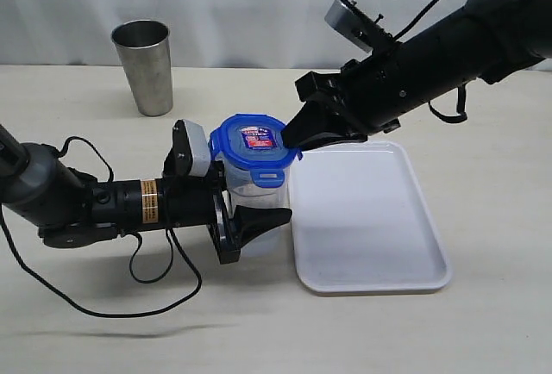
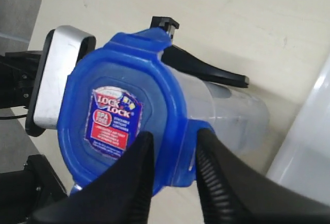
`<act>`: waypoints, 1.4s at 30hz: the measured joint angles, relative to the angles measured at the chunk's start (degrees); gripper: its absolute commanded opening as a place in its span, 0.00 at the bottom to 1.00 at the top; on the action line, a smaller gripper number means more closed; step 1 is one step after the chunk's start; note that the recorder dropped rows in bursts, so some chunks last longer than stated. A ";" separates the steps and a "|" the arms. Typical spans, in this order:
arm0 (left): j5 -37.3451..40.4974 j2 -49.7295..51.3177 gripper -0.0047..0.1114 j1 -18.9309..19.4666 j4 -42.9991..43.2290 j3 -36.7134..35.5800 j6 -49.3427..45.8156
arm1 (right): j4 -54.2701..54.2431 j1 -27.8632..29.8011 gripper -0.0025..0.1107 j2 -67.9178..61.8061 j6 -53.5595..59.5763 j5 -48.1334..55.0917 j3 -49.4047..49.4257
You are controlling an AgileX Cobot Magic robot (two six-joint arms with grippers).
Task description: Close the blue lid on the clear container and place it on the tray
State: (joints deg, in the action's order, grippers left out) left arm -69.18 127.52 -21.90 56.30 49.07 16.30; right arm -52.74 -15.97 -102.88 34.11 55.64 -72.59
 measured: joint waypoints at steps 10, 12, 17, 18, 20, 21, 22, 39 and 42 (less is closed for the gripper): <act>-0.26 0.13 0.04 0.60 -0.13 -0.10 0.12 | -6.90 1.21 0.35 -2.89 4.42 2.42 0.50; -0.26 0.13 0.04 0.60 0.00 -0.10 -0.11 | -7.12 1.21 0.37 -3.42 4.42 3.11 0.50; -0.41 0.13 0.04 0.60 0.11 -0.10 -0.10 | -7.60 1.11 0.27 -3.87 4.42 4.05 0.50; -0.41 0.13 0.04 0.60 0.11 -0.10 -0.10 | -7.72 1.11 0.25 -3.98 4.42 4.05 0.50; -0.41 0.13 0.04 0.60 0.11 -0.10 -0.10 | -7.95 1.11 0.19 -4.14 4.32 4.17 0.50; -0.41 0.13 0.04 0.60 0.11 -0.10 -0.10 | -8.05 1.11 0.19 -4.25 4.32 4.17 0.50; -0.41 0.13 0.04 0.60 0.11 -0.10 -0.10 | -8.18 1.11 0.19 -4.39 4.32 4.28 0.50; -0.41 0.13 0.04 0.60 0.11 -0.10 0.10 | -9.41 1.54 0.32 -5.24 5.84 5.26 0.38; -0.41 0.13 0.04 0.60 0.11 -0.10 0.10 | -9.41 1.54 0.33 -5.24 6.66 5.36 0.23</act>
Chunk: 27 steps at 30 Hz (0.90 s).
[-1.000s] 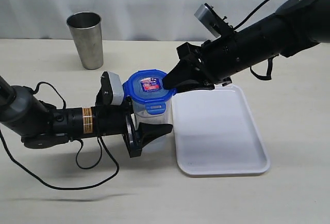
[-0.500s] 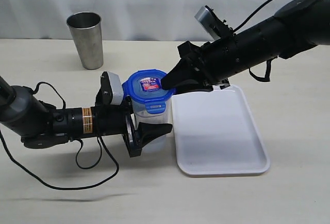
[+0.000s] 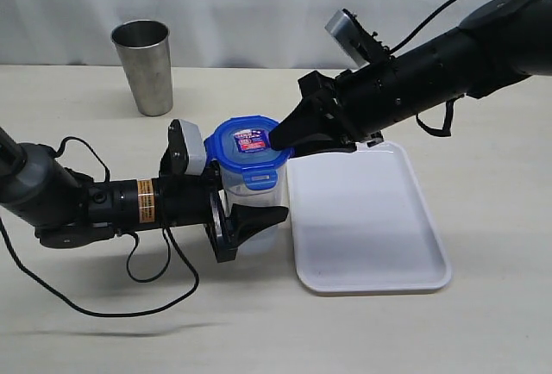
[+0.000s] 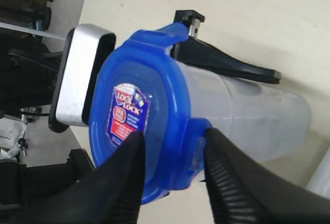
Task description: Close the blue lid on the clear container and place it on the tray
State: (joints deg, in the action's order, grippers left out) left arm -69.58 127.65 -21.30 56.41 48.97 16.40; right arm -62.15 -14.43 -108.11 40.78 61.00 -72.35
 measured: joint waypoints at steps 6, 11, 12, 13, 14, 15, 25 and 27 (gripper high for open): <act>0.00 0.00 0.04 0.00 -0.11 0.00 0.13 | 1.62 0.00 0.46 -0.46 1.98 1.04 -1.56; 0.12 0.00 0.04 0.00 -0.11 0.00 -0.21 | 3.49 -0.61 0.51 -0.92 2.20 1.67 -2.14; 0.12 0.00 0.04 0.00 0.00 0.00 -0.34 | 3.49 -0.69 0.51 -0.97 2.20 1.82 -2.14; 0.12 0.00 0.04 0.00 0.00 0.00 -0.34 | 3.49 -0.69 0.51 -0.97 2.20 1.86 -2.14; 0.12 0.00 0.04 0.00 0.00 0.00 -0.34 | 3.64 -0.69 0.51 -0.84 2.20 1.86 -2.14; 0.12 0.00 0.04 0.00 0.00 0.00 -0.45 | 3.99 -0.69 0.51 -0.60 2.20 1.86 -2.14; 0.12 0.00 0.04 -0.21 0.11 0.00 -0.36 | 11.98 -1.41 0.64 0.89 0.12 0.85 -4.92; 0.12 0.00 0.04 -0.21 0.11 0.00 -0.27 | 12.96 -1.51 0.64 1.25 0.12 0.74 -5.56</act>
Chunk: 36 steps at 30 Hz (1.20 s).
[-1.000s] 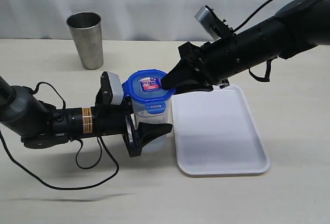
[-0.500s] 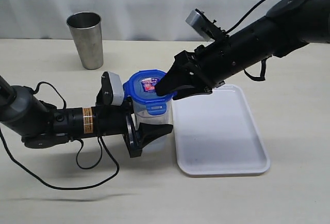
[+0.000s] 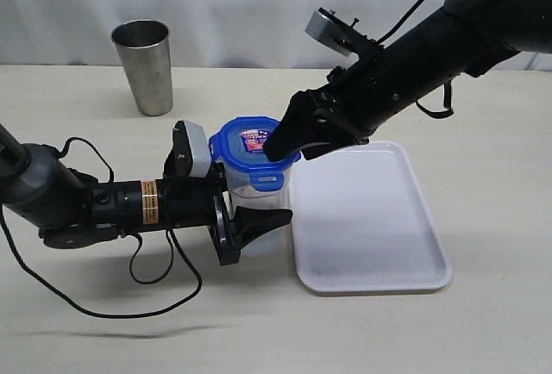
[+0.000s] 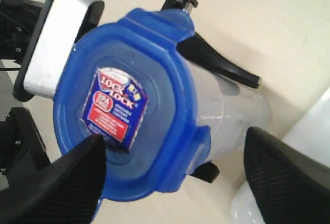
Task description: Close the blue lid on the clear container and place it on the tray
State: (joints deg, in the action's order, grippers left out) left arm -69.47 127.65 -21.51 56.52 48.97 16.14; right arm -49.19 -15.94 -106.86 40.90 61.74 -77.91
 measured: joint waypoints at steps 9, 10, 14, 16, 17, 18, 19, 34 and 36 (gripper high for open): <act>0.00 0.00 0.04 0.00 0.00 0.00 0.00 | 2.79 0.00 0.63 3.94 1.18 -0.28 -3.09; 0.00 0.00 0.04 0.00 0.00 0.00 0.00 | 2.90 0.00 0.61 4.50 2.14 -0.28 -3.09; 0.00 0.00 0.04 0.00 0.00 0.00 0.10 | 3.25 -0.36 0.51 7.48 7.64 0.04 -3.09; 0.00 0.00 0.04 0.00 0.00 0.00 0.03 | 4.23 -1.33 0.49 9.26 10.80 0.83 -3.09; 0.00 0.00 0.04 0.00 0.00 0.00 0.03 | 5.40 -2.22 0.47 10.30 11.84 0.99 -3.09; 0.00 0.00 0.04 0.00 0.00 0.00 0.03 | 7.36 -3.45 0.45 11.32 12.55 0.87 -3.21; 0.00 0.00 0.04 0.00 0.00 0.00 0.03 | 10.18 -5.02 0.43 12.07 12.65 0.55 -3.21; 0.00 0.00 0.04 0.00 0.00 0.00 0.13 | 51.93 -26.20 0.37 13.69 1.21 -16.87 5.85; 0.00 0.00 0.04 0.00 0.00 0.00 0.13 | 52.65 -26.46 0.36 13.69 0.93 -18.60 6.82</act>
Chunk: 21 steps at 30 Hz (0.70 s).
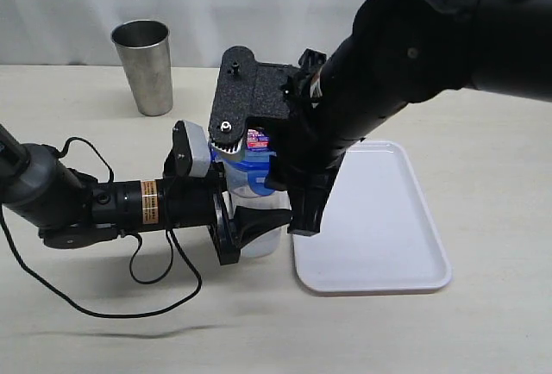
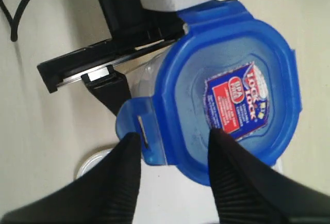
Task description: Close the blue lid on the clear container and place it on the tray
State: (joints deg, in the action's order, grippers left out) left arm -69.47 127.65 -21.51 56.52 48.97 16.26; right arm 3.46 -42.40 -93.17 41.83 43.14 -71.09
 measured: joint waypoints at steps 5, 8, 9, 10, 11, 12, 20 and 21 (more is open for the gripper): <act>0.00 0.00 0.04 0.00 -0.22 0.00 0.21 | 0.90 -0.22 0.36 0.12 0.30 -4.29 2.51; 0.09 0.00 0.04 0.00 -0.43 0.00 0.21 | 1.01 -0.22 0.36 0.44 2.16 -6.33 3.97; 0.09 0.00 0.04 0.00 -0.43 0.00 0.21 | 1.01 -0.22 0.36 0.57 3.21 -7.44 4.65; 0.09 0.00 0.04 0.00 -0.55 0.00 0.21 | 1.14 -0.33 0.36 0.57 3.82 -7.99 4.97; 0.12 0.00 0.04 0.00 -0.82 0.00 0.26 | 1.27 -0.33 0.36 0.78 4.44 -9.24 5.60; 0.22 0.00 0.04 0.00 -0.82 0.00 0.35 | 1.56 -0.33 0.36 0.78 4.58 -9.71 5.90; 0.68 0.00 0.04 0.11 -2.69 0.11 0.35 | 3.17 -0.33 0.36 -1.23 5.23 -13.30 6.90; 0.80 0.00 0.04 0.22 -2.99 0.11 0.35 | 3.51 -0.33 0.36 -1.45 5.23 -13.61 6.90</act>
State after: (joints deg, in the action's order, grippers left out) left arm -68.67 127.65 -21.29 53.52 49.08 16.62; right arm 6.97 -42.73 -94.61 47.06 29.53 -64.20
